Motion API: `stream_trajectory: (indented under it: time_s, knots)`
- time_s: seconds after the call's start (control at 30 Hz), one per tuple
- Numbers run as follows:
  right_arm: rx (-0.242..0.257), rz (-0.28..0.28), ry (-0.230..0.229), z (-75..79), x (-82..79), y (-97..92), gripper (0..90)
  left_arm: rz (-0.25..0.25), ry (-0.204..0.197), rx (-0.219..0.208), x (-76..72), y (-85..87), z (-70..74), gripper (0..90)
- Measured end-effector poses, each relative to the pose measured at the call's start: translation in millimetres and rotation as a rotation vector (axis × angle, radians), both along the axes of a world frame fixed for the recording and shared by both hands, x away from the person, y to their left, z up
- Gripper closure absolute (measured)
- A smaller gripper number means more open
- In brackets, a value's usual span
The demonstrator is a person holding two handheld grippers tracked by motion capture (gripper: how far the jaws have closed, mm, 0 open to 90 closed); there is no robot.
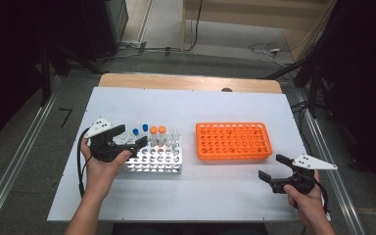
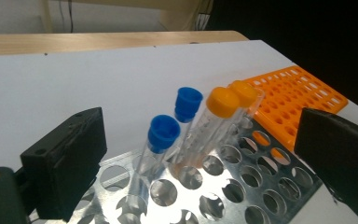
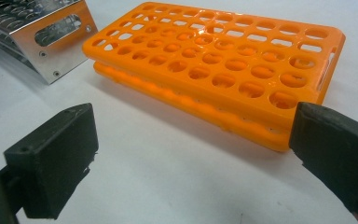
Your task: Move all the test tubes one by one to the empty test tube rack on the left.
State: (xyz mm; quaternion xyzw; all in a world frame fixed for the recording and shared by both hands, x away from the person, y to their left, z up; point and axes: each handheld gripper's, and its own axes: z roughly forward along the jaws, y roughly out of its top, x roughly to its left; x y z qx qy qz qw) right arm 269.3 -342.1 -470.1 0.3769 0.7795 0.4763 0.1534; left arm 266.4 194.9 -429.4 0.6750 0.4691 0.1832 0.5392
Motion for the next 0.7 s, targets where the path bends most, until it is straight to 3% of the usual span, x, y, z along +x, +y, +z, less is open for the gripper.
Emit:
stream_trajectory:
  time_s: [0.2,0.53,0.7]
  knots:
    - [0.002,-0.001,-0.006,1.7,-1.1,0.6,0.0,-0.023,-0.036,-0.013,-14.4,0.1,0.9,0.0]
    - [0.004,0.004,-0.011,2.4,-1.0,0.8,0.0,-0.050,-0.079,0.001,-40.9,-5.2,-4.0,0.0]
    - [0.004,0.006,-0.014,2.2,-0.3,1.4,0.0,-0.050,-0.082,0.013,-53.0,-4.4,-9.0,0.0]
